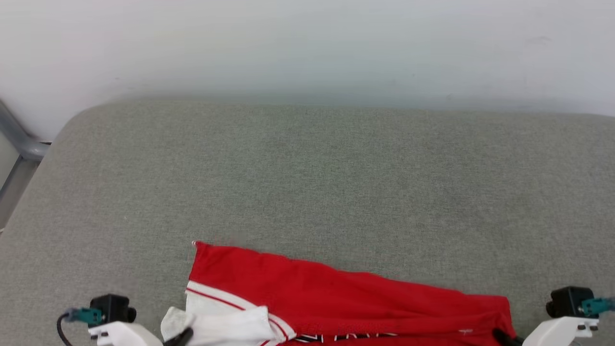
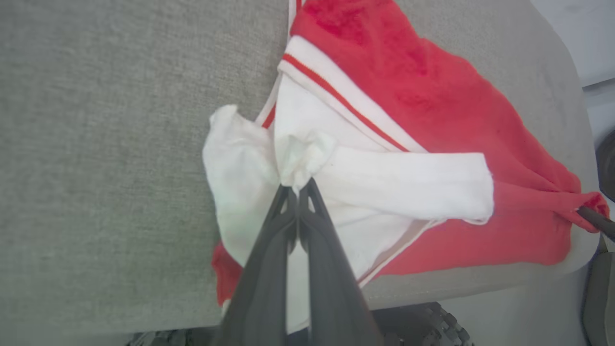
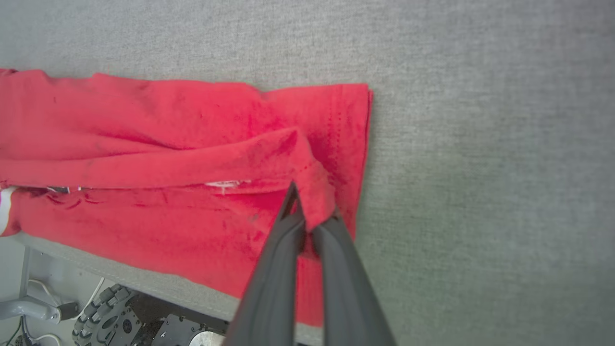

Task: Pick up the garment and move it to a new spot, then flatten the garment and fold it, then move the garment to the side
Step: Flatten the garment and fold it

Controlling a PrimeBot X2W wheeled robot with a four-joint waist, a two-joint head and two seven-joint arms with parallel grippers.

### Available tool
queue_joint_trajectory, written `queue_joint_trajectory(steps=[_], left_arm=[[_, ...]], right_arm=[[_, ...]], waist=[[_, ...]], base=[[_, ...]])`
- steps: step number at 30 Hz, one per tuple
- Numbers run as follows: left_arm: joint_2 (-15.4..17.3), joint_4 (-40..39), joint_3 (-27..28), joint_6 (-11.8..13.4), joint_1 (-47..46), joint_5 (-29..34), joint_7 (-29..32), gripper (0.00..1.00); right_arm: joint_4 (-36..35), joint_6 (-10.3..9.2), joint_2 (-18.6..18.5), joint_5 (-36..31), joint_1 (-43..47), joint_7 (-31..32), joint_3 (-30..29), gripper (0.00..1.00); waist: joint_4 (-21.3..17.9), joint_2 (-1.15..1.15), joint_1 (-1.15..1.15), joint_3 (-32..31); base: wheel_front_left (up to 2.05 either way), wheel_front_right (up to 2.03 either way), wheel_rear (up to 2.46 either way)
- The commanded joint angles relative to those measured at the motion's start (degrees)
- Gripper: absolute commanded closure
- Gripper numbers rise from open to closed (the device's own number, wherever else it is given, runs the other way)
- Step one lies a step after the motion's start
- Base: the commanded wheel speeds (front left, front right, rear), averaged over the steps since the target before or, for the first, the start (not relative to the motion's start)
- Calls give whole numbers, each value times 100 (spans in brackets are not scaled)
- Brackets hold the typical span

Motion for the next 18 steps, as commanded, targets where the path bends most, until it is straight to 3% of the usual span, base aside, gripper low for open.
queue_joint_trajectory(steps=[1,4,5,6,7,8,9,18], left_arm=[[10,-23,4,29,124,-56,-40,100],[-70,-14,-64,64,318,-120,-12,100],[-121,-2,-92,57,334,-134,-16,100],[-166,34,-114,40,341,-127,-35,97],[-198,94,-138,25,330,-103,-54,65],[-256,145,-161,6,301,-93,-82,4],[-315,204,-184,-15,261,-64,-119,0],[-487,368,-86,-126,-26,433,-948,0]], right_arm=[[23,-5,24,-35,103,-49,-23,100],[95,-5,108,-60,210,-141,22,100],[134,-5,143,-51,232,-183,46,96],[160,-5,159,-64,254,-232,61,71],[187,-5,175,-96,257,-327,57,19],[224,-5,212,-83,262,-416,86,0],[259,-5,234,-78,270,-519,123,0],[149,-4,109,-44,288,-1367,336,0]], waist=[[-16,0,1,-18],[-42,0,1,-31],[-50,0,1,-33],[-57,0,1,-31],[-63,0,1,-33],[-70,0,1,-39],[-76,0,1,-48],[-131,0,1,-241]], base=[[0,0,0],[0,0,0],[0,0,0],[0,0,0],[0,0,0],[0,0,0],[0,0,0],[0,0,0]])
